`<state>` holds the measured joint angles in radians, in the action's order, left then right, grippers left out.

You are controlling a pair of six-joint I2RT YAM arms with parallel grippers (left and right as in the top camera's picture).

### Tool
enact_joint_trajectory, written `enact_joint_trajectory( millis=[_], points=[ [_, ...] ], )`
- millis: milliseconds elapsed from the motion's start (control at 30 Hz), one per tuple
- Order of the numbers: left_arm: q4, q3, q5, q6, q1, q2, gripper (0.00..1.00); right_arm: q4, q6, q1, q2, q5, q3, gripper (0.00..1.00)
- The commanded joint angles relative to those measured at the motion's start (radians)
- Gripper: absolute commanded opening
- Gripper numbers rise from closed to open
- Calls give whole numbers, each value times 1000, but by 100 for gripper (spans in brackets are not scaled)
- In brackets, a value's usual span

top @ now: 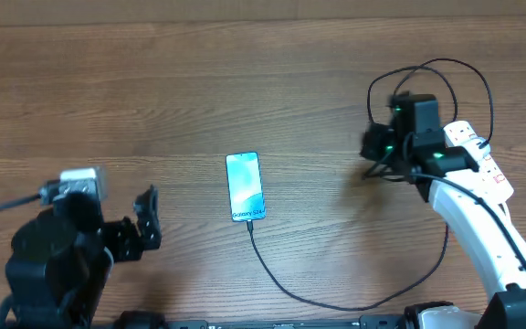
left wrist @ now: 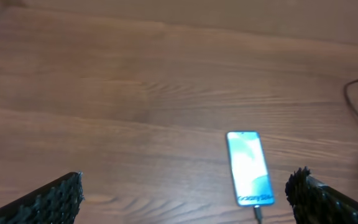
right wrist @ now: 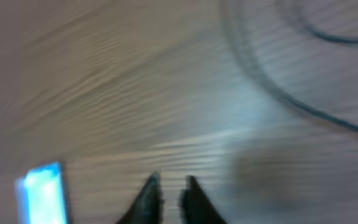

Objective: Plug charger to phone and switch on socket
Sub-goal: 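Move the right gripper over the white power strip's switch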

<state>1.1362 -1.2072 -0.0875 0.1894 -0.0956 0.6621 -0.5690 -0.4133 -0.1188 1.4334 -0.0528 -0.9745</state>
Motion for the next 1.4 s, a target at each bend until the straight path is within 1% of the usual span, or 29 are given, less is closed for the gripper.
enact_joint_trajectory(
  millis=[0,133,233,300,433,533,600,667,733,900,1033,1200,1300,1367],
  points=[
    [28,-13,-88,37,4,-26,100,-71,-54,96,-13,177,-77,4],
    [32,-13,-90,71,4,-28,100,-190,-55,211,-14,203,-157,4],
    [16,-13,-90,89,4,-28,99,-254,-55,298,-14,262,-206,4],
    [2,-13,-90,106,4,-30,100,-251,-57,363,-14,299,-211,4],
    [-11,-13,-76,107,4,-39,100,-243,-134,488,-5,360,-211,4],
    [-6,-13,-76,107,4,-56,99,-206,-133,570,13,358,-210,4],
    [-2,-13,-77,106,4,-78,100,-158,-100,627,61,337,-210,4],
    [10,-13,-80,106,4,-89,100,-118,-29,645,108,271,-210,4],
    [29,-13,-82,105,4,-93,99,-97,3,652,151,238,-210,4],
    [83,-13,-121,103,4,-93,100,-66,26,653,246,236,-210,4],
    [88,-13,-133,103,4,-93,100,-50,26,650,294,220,-210,4],
    [93,-13,-133,103,4,-93,100,-25,31,650,326,198,-210,4],
    [99,-13,-133,103,4,-93,99,5,84,650,346,138,-210,4],
    [110,-13,-133,103,4,-93,99,19,90,650,358,117,-210,4]
  ],
)
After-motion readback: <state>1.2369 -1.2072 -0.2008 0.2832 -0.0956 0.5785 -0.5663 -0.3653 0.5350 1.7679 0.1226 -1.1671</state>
